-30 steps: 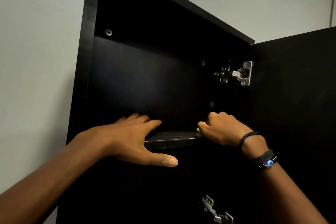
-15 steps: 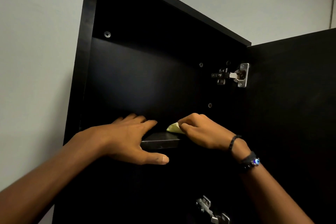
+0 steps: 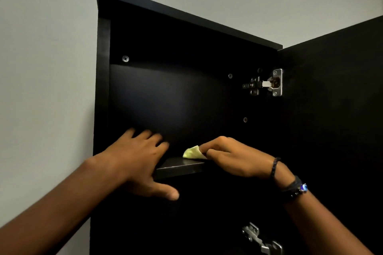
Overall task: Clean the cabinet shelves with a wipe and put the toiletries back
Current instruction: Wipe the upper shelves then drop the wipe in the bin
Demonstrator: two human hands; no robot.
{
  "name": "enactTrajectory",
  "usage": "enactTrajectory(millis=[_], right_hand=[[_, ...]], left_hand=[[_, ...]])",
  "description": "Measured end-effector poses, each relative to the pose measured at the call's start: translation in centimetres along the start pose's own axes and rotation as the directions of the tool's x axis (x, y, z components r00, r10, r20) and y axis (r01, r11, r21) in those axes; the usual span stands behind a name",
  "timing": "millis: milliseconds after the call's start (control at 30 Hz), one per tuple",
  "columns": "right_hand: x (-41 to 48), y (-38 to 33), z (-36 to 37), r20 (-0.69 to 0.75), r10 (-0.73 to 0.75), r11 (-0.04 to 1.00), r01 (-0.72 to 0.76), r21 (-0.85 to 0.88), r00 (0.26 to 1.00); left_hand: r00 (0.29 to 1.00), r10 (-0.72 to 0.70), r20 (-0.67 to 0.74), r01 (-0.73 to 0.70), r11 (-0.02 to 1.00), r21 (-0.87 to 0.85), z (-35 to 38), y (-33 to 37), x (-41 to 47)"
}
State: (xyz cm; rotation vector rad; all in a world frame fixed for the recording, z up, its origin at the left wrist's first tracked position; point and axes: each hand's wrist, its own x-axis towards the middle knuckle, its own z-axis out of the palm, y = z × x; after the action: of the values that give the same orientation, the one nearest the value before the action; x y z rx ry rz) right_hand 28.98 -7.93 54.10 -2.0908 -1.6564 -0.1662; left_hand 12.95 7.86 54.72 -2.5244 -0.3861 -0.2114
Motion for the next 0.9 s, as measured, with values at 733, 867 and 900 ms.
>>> enactTrajectory(millis=[733,867,900], right_hand=[[3.7,-6.6,3.6,0.075,-0.341,0.94,0.34,0.032,0.937],[0.0,-1.8,0.4,-0.031,-0.063,0.994,0.06,-0.092,0.998],[-0.6,-0.2,-0.4,-0.064,0.063,0.988,-0.071,-0.133,0.996]], left_hand=[[0.979,-0.174,0.11,0.078,0.808,0.584,-1.5,-1.1,-4.8],[0.991,-0.133,0.03,0.101,0.867,0.487,-0.7,-0.6,-4.5],[0.993,-0.114,-0.023,0.113,0.894,0.435,-0.3,-0.3,-4.3]])
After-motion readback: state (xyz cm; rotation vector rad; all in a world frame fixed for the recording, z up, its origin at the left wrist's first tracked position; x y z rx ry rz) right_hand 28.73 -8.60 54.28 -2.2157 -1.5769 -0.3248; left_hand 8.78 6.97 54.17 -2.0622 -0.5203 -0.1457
